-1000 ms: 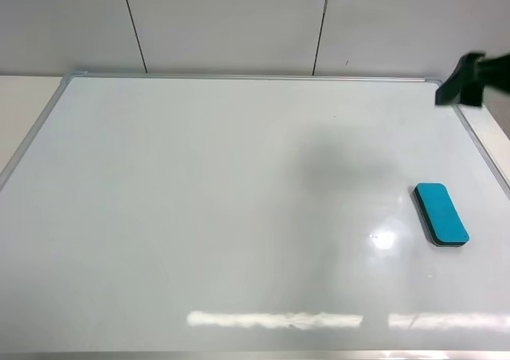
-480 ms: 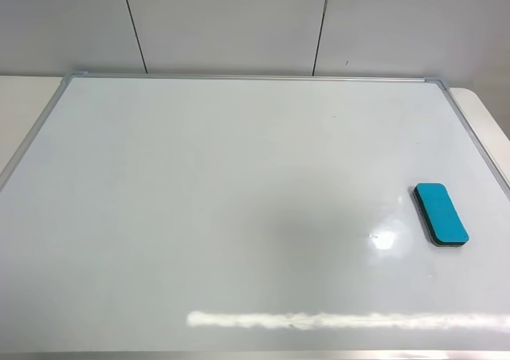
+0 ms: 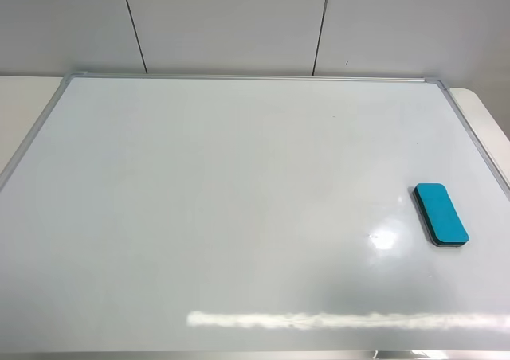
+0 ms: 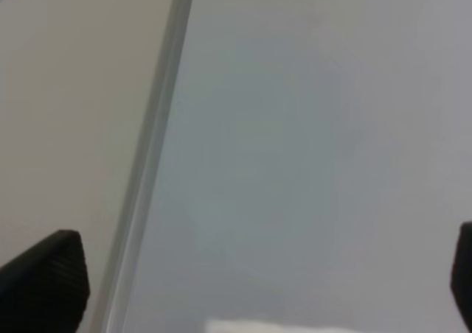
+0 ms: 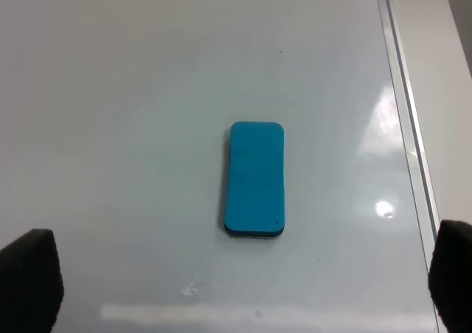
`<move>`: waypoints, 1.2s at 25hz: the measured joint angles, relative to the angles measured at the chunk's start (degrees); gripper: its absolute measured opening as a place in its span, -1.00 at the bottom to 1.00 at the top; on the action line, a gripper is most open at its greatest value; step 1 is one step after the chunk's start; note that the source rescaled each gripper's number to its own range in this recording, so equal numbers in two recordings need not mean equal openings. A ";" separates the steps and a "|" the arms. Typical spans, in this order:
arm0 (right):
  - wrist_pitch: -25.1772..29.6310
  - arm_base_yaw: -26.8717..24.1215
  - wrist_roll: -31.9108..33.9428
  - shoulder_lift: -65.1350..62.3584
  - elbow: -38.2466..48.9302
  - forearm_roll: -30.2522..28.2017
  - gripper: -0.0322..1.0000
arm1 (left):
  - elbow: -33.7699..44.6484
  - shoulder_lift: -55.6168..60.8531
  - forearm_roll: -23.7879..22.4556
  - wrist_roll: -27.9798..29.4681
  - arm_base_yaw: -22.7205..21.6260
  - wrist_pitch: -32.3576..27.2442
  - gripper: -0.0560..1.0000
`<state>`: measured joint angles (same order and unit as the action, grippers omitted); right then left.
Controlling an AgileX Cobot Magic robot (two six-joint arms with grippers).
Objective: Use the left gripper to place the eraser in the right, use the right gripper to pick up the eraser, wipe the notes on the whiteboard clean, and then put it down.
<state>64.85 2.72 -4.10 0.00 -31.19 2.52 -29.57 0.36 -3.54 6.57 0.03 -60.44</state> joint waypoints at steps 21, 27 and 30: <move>-3.23 -0.91 0.04 -0.13 2.13 1.40 1.00 | 0.00 0.00 0.00 0.00 0.00 0.00 1.00; -3.23 -0.91 0.04 -0.13 2.13 1.40 1.00 | 0.00 0.00 0.00 0.00 0.00 0.00 1.00; -3.23 -0.91 0.04 -0.13 2.13 1.40 1.00 | 0.00 0.00 0.00 0.00 0.00 0.00 1.00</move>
<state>61.62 1.81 -4.06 -0.13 -29.06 3.92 -29.57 0.36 -3.54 6.57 0.03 -60.44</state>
